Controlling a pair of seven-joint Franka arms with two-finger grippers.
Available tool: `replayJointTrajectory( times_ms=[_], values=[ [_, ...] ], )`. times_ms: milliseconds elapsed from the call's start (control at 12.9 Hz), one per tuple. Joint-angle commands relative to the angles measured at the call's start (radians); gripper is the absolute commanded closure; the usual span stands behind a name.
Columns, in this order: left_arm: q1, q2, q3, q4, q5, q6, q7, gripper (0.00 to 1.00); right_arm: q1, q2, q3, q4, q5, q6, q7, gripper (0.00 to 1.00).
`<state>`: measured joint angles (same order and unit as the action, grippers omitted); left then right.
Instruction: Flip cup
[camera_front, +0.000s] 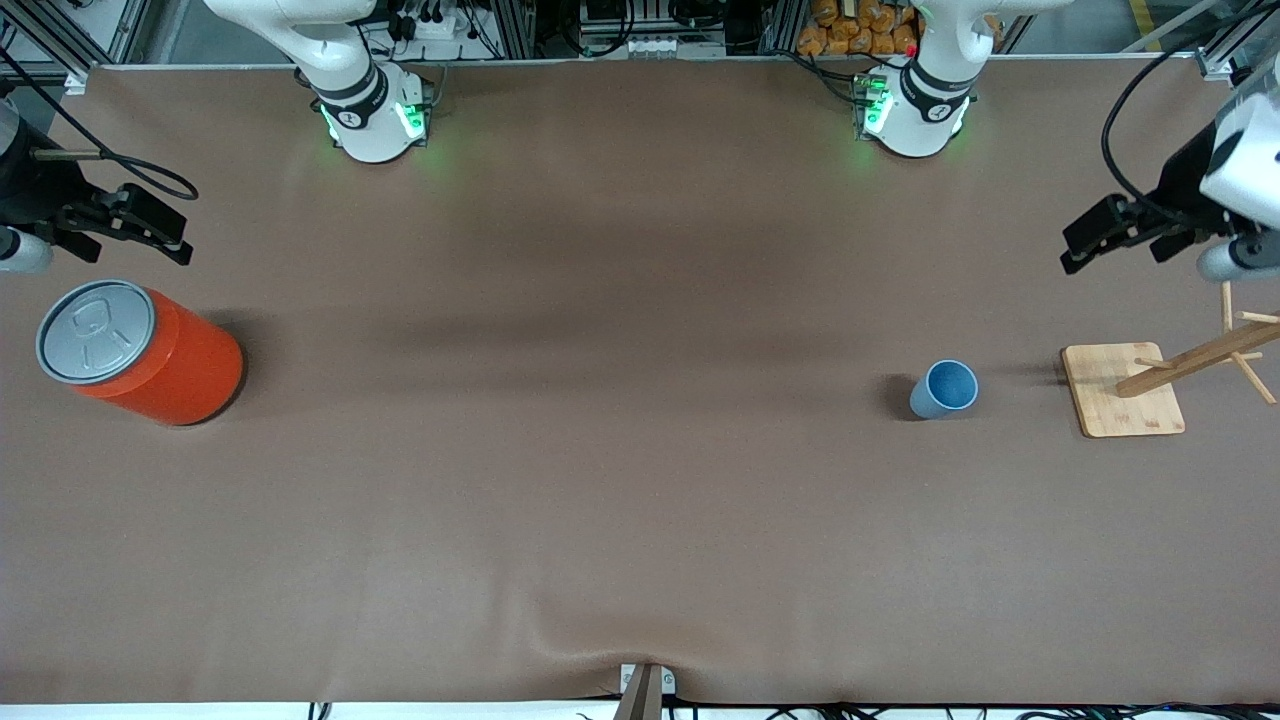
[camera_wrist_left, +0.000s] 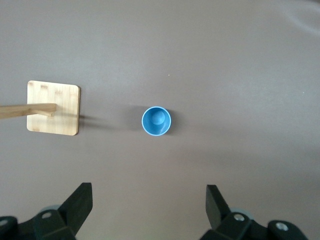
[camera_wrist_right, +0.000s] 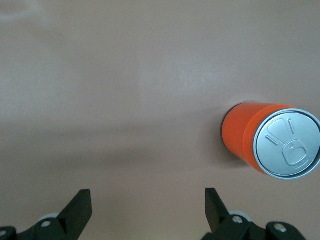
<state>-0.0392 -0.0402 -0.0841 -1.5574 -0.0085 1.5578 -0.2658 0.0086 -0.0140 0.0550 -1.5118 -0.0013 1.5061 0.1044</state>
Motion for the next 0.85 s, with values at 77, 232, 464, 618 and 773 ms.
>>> replayJointTrajectory(
  times_ms=[77, 232, 464, 618, 773],
  values=[
    [0.022, -0.116, 0.0, -0.151, 0.013, 0.045, 0.01, 0.0, -0.013, 0.012, 0.006, 0.025, 0.004, -0.017, -0.015, 0.0],
    [0.022, -0.116, 0.001, -0.141, 0.013, 0.036, 0.02, 0.0, -0.013, 0.012, 0.006, 0.025, 0.001, -0.017, -0.015, 0.0],
    [0.022, -0.067, 0.003, -0.034, 0.024, -0.033, 0.059, 0.0, -0.013, 0.012, 0.006, 0.025, 0.001, -0.017, -0.017, 0.0],
    [0.022, -0.061, 0.004, -0.012, 0.024, -0.056, 0.059, 0.0, -0.012, 0.012, 0.006, 0.025, 0.0, -0.017, -0.017, 0.0],
    [0.022, -0.06, 0.004, -0.012, 0.024, -0.062, 0.066, 0.0, -0.013, 0.012, 0.006, 0.025, 0.001, -0.017, -0.015, 0.0]
  ],
)
